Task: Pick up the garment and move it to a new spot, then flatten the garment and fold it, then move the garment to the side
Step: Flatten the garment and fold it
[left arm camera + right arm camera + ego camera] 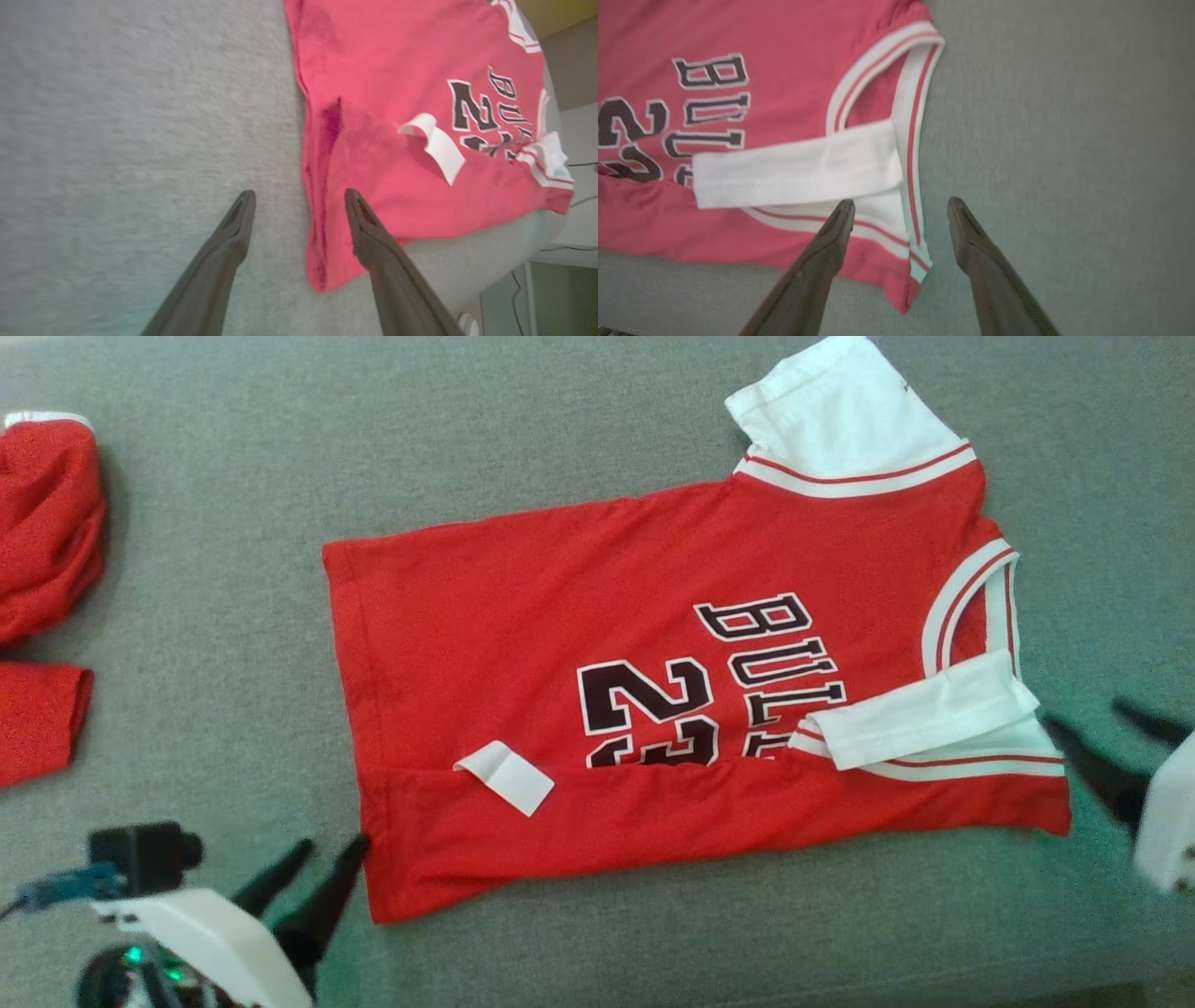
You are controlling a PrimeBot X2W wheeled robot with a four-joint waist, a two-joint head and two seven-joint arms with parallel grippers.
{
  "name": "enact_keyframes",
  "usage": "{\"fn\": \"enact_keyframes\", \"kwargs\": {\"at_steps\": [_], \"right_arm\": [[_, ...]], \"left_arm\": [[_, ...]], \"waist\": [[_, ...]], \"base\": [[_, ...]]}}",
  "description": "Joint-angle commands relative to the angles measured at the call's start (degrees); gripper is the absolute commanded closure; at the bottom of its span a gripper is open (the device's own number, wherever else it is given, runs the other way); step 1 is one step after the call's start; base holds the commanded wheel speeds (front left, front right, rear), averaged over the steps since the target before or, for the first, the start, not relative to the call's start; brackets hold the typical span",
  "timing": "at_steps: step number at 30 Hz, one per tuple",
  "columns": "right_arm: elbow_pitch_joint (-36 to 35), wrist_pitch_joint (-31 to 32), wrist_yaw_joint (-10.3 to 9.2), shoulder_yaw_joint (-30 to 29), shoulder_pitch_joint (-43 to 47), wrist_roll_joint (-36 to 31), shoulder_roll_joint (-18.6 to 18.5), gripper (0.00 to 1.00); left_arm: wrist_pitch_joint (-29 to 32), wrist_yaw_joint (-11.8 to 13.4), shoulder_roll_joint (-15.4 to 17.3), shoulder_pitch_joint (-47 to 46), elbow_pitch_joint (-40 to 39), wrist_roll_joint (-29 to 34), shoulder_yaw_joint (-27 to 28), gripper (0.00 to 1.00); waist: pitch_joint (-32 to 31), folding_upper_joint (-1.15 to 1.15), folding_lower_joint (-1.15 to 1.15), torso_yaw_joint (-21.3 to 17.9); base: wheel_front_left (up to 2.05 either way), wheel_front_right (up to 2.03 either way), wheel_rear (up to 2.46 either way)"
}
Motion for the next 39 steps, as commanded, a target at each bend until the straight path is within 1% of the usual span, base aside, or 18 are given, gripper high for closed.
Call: {"fn": "enact_keyframes", "kwargs": {"at_steps": [1, 3, 5, 7, 8, 11, 15, 19, 21, 22, 23, 26, 31, 39], "right_arm": [[-4.0, 1.0, 0.43, -0.7, -3.8, 1.4, -3.5, 0.00], [-5.5, 1.7, 0.43, -1.7, -6.6, 2.5, -4.1, 0.00], [-5.9, 1.3, 0.43, -2.2, -10.6, 2.2, -3.8, 0.00], [-4.7, 0.1, 0.43, -1.4, -15.6, 0.7, -2.7, 0.00], [-3.6, -0.9, 0.43, -0.7, -18.1, -0.7, -2.0, 0.00], [1.7, -4.7, 0.43, 2.2, -26.1, -5.8, -0.2, 0.00], [11.8, -9.9, 0.43, 5.2, -36.2, -11.5, 3.6, 0.00], [22.0, -14.9, 0.43, 6.9, -44.0, -16.3, 6.3, 0.00], [26.7, -17.0, 0.43, 7.2, -46.9, -18.3, 6.8, 0.00], [28.9, -17.8, 0.43, 6.9, -48.2, -18.8, 7.1, 0.00], [28.9, -17.8, 0.43, 6.9, -48.2, -18.8, 7.1, 0.00], [34.8, -19.0, 0.43, 6.2, -51.2, -20.3, 7.4, 0.00], [41.3, -20.4, 0.43, 5.6, -54.8, -21.4, 8.5, 0.00], [46.0, -19.5, 0.43, 8.2, -57.6, -20.7, 8.7, 0.00]], "left_arm": [[-0.6, 0.4, 2.7, -2.3, -2.7, 0.9, 3.8, 0.00], [-0.7, 0.9, 3.3, -3.5, -4.0, 1.1, 4.9, 0.00], [-0.6, 1.2, 3.9, -5.9, -4.5, 2.1, 5.5, 0.00], [-0.8, 1.7, 4.1, -9.7, -4.2, 4.0, 5.5, 0.00], [-0.9, 1.9, 3.5, -12.1, -3.7, 4.7, 5.2, 0.00], [-0.9, 2.1, 1.9, -19.9, -0.9, 7.5, 3.3, 0.00], [-1.6, 2.3, -1.2, -29.3, 5.3, 11.3, 0.5, 0.00], [-1.3, 1.0, -3.9, -35.1, 10.4, 12.7, -2.5, 0.00], [-1.1, 0.1, -4.7, -36.9, 12.0, 13.0, -3.7, 0.00], [-0.9, -0.4, -5.1, -37.8, 12.8, 13.1, -4.3, 0.00], [-0.9, -0.4, -5.1, -37.8, 12.8, 13.1, -4.3, 0.00], [-0.6, -1.5, -6.5, -40.4, 15.1, 13.6, -6.0, 0.00], [0.0, -2.8, -8.1, -43.8, 18.0, 14.1, -7.8, 0.00], [0.8, -4.1, -8.3, -45.9, 20.1, 13.9, -8.7, 0.00]], "waist": [[0.6, 0.00, 0.01, -0.1], [1.3, 0.00, 0.01, -0.1], [2.4, 0.00, 0.01, 0.0], [4.0, 0.00, 0.01, 0.2], [4.7, 0.00, 0.01, 0.4], [7.3, 0.00, 0.01, 1.3], [10.6, 0.00, 0.01, 2.5], [12.7, 0.00, 0.01, 4.1], [13.3, 0.00, 0.01, 5.0], [13.5, 0.00, 0.01, 5.6], [13.5, 0.00, 0.01, 5.6], [14.1, 0.00, 0.01, 7.1], [14.8, 0.00, 0.01, 8.0], [15.1, 0.00, 0.01, 8.3]], "base": [[0.00, 0.00, 0.00], [0.00, 0.00, 0.00], [0.00, 0.00, 0.00], [0.00, 0.00, 0.00], [0.00, 0.00, 0.00], [0.00, 0.00, 0.00], [0.00, 0.00, 0.00], [0.00, 0.00, 0.00], [0.00, 0.00, 0.00], [0.00, 0.00, 0.00], [0.00, 0.00, 0.00], [0.00, 0.00, 0.00], [0.00, 0.00, 0.00], [0.00, 0.00, 0.00]]}}
